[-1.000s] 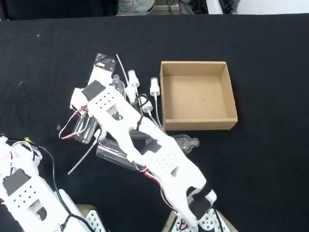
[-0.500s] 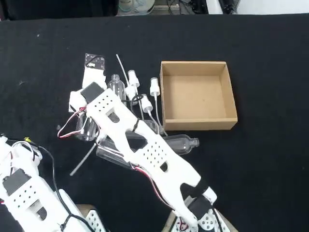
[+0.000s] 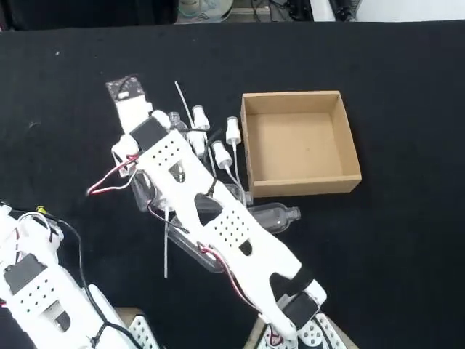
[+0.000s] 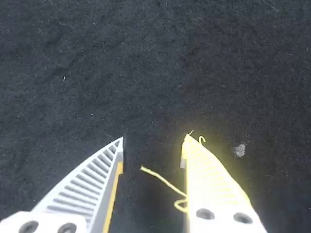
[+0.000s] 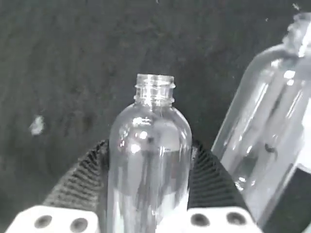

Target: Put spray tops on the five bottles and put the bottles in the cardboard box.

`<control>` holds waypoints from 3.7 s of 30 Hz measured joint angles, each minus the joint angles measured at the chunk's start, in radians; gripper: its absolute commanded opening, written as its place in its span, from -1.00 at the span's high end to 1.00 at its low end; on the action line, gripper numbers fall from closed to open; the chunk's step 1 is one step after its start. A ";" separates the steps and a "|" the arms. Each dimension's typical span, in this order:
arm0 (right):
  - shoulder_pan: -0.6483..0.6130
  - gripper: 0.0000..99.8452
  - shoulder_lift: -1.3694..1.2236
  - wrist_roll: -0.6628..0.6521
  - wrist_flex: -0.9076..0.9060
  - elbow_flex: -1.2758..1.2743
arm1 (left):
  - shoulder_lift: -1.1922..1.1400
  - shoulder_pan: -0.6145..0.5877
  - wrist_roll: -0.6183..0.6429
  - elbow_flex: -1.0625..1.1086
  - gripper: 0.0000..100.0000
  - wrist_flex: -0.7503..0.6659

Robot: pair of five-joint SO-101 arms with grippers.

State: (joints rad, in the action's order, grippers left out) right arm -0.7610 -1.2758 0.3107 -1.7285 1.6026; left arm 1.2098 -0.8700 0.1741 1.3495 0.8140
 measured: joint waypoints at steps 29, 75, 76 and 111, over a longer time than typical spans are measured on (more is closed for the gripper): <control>0.741 0.91 1.949 -0.859 -0.008 -1.900 | 0.000 0.028 0.000 0.000 0.62 0.000; 1.757 0.52 1.079 -1.126 0.414 -1.881 | 0.000 0.028 0.000 0.000 0.62 0.000; 1.757 0.52 1.079 -1.126 0.428 -1.901 | 0.000 0.028 0.000 0.000 0.62 0.000; 1.459 0.98 1.821 -0.709 0.654 -2.153 | -0.071 0.606 -0.230 -0.229 0.61 0.150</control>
State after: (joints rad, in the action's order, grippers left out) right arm 0.6981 0.5455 -0.3982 -1.0748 -0.5501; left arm 1.1393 -0.2639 -0.0560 1.1208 0.9643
